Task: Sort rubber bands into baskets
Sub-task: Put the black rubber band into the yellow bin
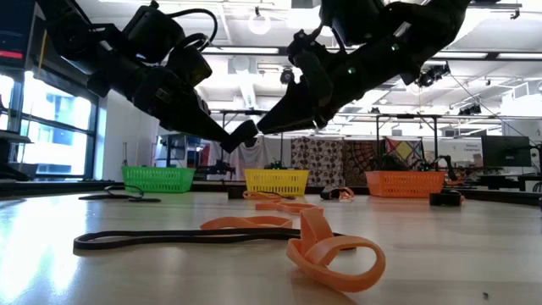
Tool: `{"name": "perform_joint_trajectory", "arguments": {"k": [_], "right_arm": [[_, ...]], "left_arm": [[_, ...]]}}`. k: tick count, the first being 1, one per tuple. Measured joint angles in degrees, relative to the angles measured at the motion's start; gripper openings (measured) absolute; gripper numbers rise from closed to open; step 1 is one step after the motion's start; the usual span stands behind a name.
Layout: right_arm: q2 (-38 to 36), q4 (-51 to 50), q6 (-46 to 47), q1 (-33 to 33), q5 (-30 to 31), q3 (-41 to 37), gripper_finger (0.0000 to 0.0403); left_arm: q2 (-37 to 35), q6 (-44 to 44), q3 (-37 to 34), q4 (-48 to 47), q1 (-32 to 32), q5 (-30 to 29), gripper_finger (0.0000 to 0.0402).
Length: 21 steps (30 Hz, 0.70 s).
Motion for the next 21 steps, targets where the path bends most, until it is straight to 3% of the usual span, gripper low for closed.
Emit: {"name": "perform_joint_trajectory", "arguments": {"k": [5, 21], "right_arm": [[-0.11, 0.39, 1.65, -0.06, -0.21, 0.04, 0.0163], [-0.11, 2.64, -0.06, -1.18, -5.66, 0.07, 0.0165]], "left_arm": [[0.00, -1.15, 0.00, -0.01, -0.06, 0.11, 0.0000], [0.00, 0.02, 0.00, -0.45, -3.58, 0.26, 0.0000]]}}
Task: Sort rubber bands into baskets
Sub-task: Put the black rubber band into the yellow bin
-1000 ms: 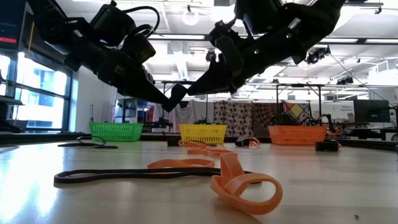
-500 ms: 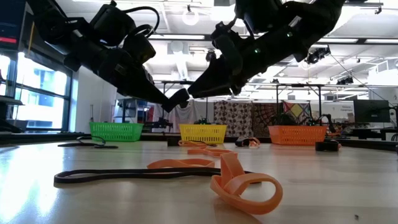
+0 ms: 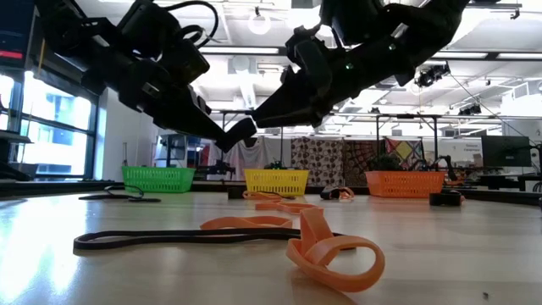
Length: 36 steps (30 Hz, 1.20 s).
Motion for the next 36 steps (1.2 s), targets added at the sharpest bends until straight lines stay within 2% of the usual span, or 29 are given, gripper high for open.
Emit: {"name": "perform_joint_trajectory", "arguments": {"k": [7, 11, 18, 36], "right_arm": [[0.00, -0.01, -2.32, 0.00, -0.39, 0.00, 0.0165], [0.00, -0.02, -3.65, -0.04, -1.38, 0.00, 0.0165], [0.00, -0.12, -4.33, -1.39, -4.09, 0.00, 0.0165], [0.00, -0.88, -2.89, -2.25, -4.09, 0.00, 0.0165]], "left_arm": [[0.00, -0.42, 0.00, 0.21, 0.00, -0.01, 0.0000], [0.00, 4.19, -0.84, 0.61, 0.24, 0.06, 0.0000], [0.04, 2.65, -0.95, 3.53, 3.98, 6.67, 0.0000], [0.04, 2.89, -0.96, 3.02, 3.89, 6.67, 0.0000]]}}
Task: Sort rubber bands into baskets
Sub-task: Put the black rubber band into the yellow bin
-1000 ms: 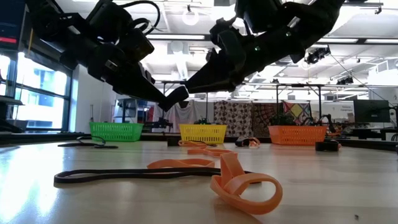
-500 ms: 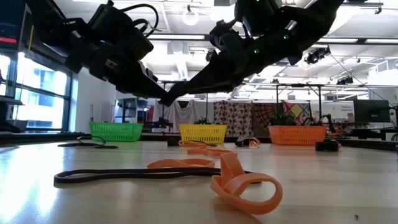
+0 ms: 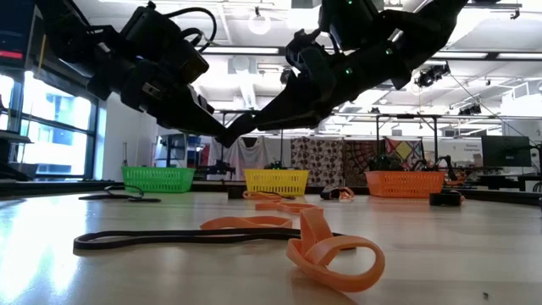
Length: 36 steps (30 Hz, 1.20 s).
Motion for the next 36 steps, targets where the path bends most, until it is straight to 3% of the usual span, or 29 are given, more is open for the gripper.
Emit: {"name": "perform_joint_trajectory", "arguments": {"k": [14, 27, 36], "right_arm": [[0.02, -1.34, 1.40, 0.32, 0.01, 0.05, 0.0165], [0.04, -11.97, -0.10, 1.95, 0.43, 6.78, 0.0166], [0.04, -12.38, 7.59, 1.95, -0.01, 7.19, 0.0168]], "left_arm": [[0.00, -1.19, -0.04, 1.32, -0.83, -0.26, 0.0000], [-0.04, -2.73, 0.13, 1.69, -0.81, -0.25, 0.0000], [-0.04, -2.38, 0.13, 1.23, -0.81, -0.30, 0.0000]]}}
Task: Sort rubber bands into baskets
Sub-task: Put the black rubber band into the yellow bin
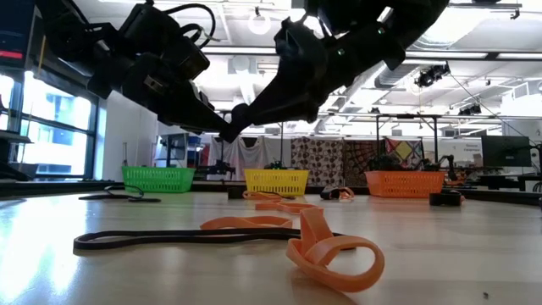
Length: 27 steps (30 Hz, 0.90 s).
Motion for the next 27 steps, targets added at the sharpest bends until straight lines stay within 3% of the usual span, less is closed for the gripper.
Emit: {"name": "perform_joint_trajectory", "arguments": {"k": [11, 15, 19, 27], "right_arm": [[0.00, -0.51, 3.98, 0.00, 0.39, 0.00, 0.0262], [0.00, -0.64, 3.95, 0.00, 0.39, -0.02, 0.0266], [0.00, -0.63, 3.95, 0.00, 0.82, -0.02, 0.0224], [0.00, 0.04, 0.05, 0.00, 0.92, -0.04, 0.0063]], "left_arm": [[0.00, 0.08, 0.03, 0.01, 0.00, -0.44, 0.0000], [0.00, 0.09, 0.04, 0.04, 0.01, -0.47, 0.0000], [0.00, 0.11, 0.04, 0.04, 0.02, -0.50, 0.0000], [0.00, 0.13, 0.04, 0.02, 0.02, -0.66, 0.0000]]}}
